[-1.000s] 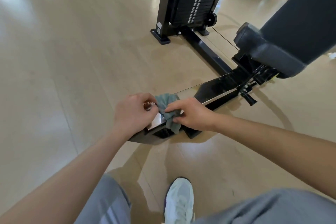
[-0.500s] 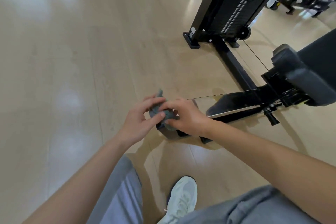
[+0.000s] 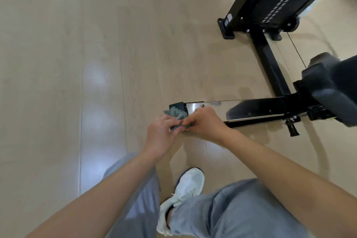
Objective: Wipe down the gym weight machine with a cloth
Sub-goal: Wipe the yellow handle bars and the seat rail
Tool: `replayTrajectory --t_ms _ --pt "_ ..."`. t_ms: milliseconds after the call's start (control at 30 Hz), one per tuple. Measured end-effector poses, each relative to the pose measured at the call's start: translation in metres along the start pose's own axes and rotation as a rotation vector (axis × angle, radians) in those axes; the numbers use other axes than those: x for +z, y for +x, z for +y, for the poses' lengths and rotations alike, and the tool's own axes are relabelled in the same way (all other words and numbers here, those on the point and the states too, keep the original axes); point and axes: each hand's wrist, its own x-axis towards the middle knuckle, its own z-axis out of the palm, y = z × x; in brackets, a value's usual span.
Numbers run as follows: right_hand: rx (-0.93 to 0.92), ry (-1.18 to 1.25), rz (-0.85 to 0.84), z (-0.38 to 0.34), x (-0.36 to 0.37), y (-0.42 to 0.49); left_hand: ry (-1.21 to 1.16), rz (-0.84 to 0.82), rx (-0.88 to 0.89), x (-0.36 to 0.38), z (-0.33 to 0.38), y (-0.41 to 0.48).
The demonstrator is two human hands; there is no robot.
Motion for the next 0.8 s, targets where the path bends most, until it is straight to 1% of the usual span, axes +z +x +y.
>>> replayTrajectory --t_ms 67,100,133,200,267,367,433,500,600,700,800 --pt "0.112 0.094 -0.098 -0.014 -0.013 -0.011 0.01 -0.196 -0.173 -0.021 0.027 -0.002" --pt "0.15 0.144 -0.124 -0.023 -0.022 -0.017 -0.007 -0.266 -0.222 -0.035 0.04 -0.003" --pt "0.179 0.192 -0.12 -0.034 -0.032 -0.025 -0.027 -0.3 -0.249 -0.05 0.053 -0.004" --pt "0.247 0.329 -0.039 -0.058 -0.053 -0.04 -0.105 -0.339 -0.277 -0.086 0.079 -0.005" --pt "0.335 0.519 0.061 -0.082 -0.077 -0.059 -0.171 -0.377 -0.259 -0.125 0.111 -0.008" --pt "0.466 0.802 0.2 -0.123 -0.116 -0.092 -0.203 -0.394 -0.237 -0.18 0.165 -0.016" --pt "0.503 0.925 0.313 -0.154 -0.146 -0.116 -0.281 -0.39 -0.294 -0.213 0.208 -0.021" --pt "0.514 1.014 0.382 -0.189 -0.184 -0.142 -0.379 -0.366 -0.381 -0.243 0.257 -0.024" --pt "0.475 1.065 0.389 -0.239 -0.243 -0.184 -0.507 -0.332 -0.449 -0.286 0.335 -0.024" --pt "0.397 0.952 0.327 -0.276 -0.294 -0.219 -0.662 -0.361 -0.486 -0.324 0.405 -0.016" --pt "0.339 0.891 0.334 -0.304 -0.335 -0.234 -0.767 -0.382 -0.528 -0.35 0.465 -0.004"
